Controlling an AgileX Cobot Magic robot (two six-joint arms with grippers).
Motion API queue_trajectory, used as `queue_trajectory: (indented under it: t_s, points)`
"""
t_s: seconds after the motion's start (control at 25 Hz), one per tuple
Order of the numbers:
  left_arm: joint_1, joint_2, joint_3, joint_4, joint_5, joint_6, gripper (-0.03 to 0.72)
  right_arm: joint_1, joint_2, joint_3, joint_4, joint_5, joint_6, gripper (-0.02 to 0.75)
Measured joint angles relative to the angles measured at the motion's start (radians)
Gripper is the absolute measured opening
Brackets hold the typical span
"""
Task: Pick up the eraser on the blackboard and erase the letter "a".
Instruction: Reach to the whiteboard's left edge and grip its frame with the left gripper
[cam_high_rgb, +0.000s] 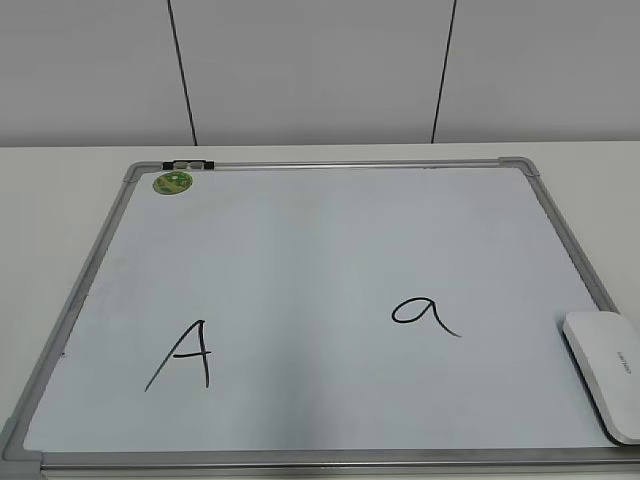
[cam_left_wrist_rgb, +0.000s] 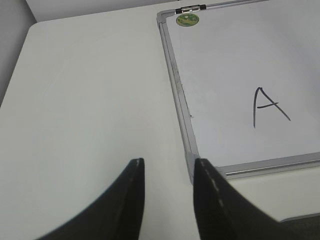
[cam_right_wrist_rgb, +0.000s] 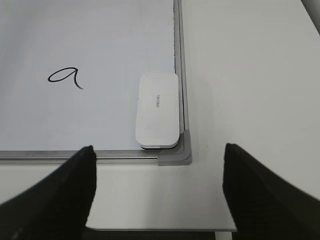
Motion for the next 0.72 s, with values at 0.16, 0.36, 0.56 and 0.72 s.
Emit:
queue_trajectory:
  t_s: [0.16, 0.36, 0.56, 0.72]
  points:
    - [0.000, 0.000, 0.000, 0.000, 0.000, 0.000, 0.242, 0.000, 0.000, 0.000, 0.000, 0.000, 0.000, 0.586]
    - [0.000, 0.000, 0.000, 0.000, 0.000, 0.000, 0.242, 0.000, 0.000, 0.000, 0.000, 0.000, 0.000, 0.587]
    - [0.000, 0.000, 0.000, 0.000, 0.000, 0.000, 0.242, 0.000, 0.000, 0.000, 0.000, 0.000, 0.000, 0.587]
    - [0.000, 0.000, 0.000, 0.000, 0.000, 0.000, 0.242, 0.000, 0.000, 0.000, 0.000, 0.000, 0.000, 0.587]
